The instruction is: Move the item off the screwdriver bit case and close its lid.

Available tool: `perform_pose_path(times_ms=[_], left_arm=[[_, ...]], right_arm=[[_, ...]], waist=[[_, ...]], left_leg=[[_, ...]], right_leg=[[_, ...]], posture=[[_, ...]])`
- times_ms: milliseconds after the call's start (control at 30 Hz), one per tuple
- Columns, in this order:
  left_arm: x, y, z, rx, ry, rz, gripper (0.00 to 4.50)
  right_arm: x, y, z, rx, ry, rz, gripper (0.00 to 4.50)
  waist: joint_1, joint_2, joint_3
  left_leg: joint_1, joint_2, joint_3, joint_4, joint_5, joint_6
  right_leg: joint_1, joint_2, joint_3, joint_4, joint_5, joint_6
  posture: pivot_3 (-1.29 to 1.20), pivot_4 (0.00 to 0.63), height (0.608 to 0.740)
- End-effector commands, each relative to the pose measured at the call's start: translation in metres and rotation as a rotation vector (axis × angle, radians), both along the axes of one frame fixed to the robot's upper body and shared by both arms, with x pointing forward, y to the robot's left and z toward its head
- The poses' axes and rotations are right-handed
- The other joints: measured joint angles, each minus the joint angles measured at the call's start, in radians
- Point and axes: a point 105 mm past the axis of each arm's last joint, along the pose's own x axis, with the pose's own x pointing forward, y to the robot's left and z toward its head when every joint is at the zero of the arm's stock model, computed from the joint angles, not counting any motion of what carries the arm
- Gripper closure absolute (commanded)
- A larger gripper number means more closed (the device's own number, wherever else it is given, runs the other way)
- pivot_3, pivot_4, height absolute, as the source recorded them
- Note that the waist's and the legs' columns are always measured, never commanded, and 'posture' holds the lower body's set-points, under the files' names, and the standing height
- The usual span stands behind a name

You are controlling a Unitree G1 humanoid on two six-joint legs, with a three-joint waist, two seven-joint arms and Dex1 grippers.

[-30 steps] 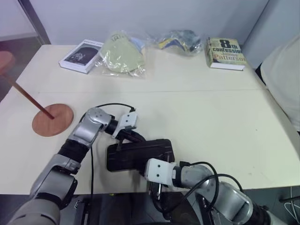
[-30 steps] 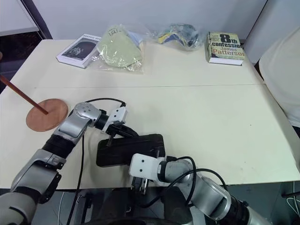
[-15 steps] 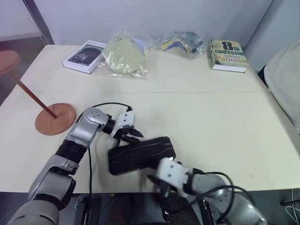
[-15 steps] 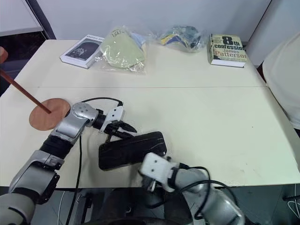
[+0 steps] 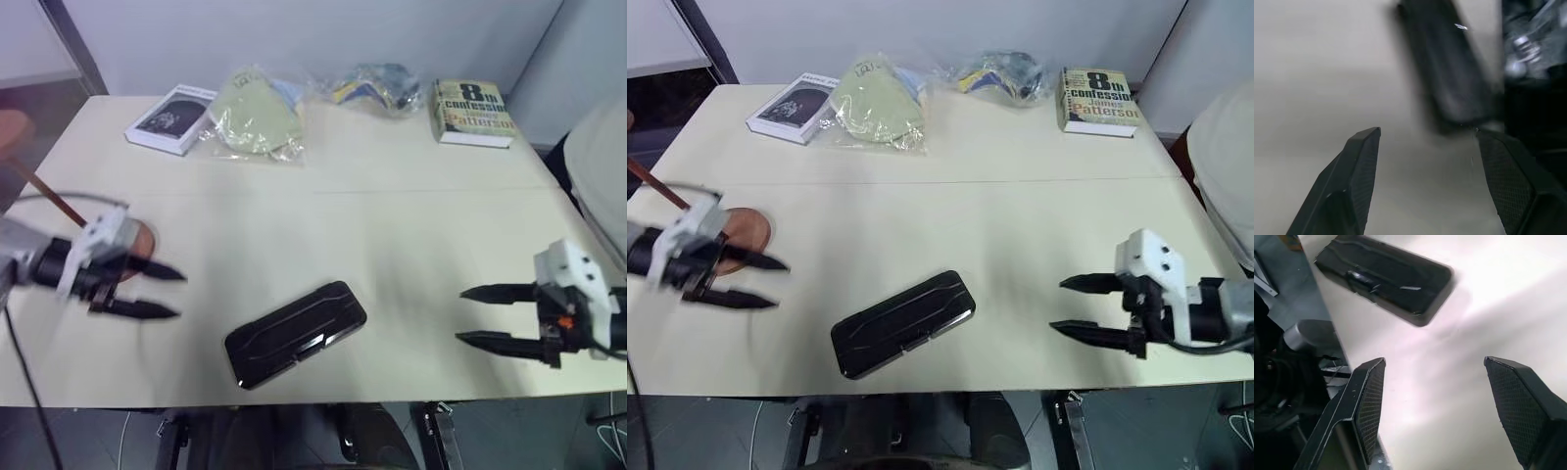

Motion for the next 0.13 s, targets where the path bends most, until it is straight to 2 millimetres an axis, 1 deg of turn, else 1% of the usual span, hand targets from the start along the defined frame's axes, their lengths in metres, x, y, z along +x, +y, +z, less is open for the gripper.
perform_pose_path(times_ms=[33, 133], left_arm=[[-0.0092, -0.0024, 0.0202, -0.013, -0.083, 0.054, 1.27], [-0.0143, -0.0027, 0.0173, -0.018, -0.112, 0.092, 1.27]], right_arm=[[0.0065, 0.0, 0.0055, -0.01, -0.042, 0.034, 1.16], [0.0104, 0.0039, 0.0022, -0.011, -0.047, 0.064, 1.16]], waist=[[0.006, -0.001, 0.001], [0.007, -0.001, 0.001]], left_leg=[[0.0, 0.0, 0.0, 0.001, 0.0, 0.0], [0.0, 0.0, 0.001, 0.001, 0.0, 0.0]], right_leg=[[0.0, 0.0, 0.0, 0.0, 0.0, 0.0], [0.0, -0.001, 0.001, -0.001, 0.0, -0.001]], posture=[[0.0, 0.15, 0.737], [0.0, 0.15, 0.737]])
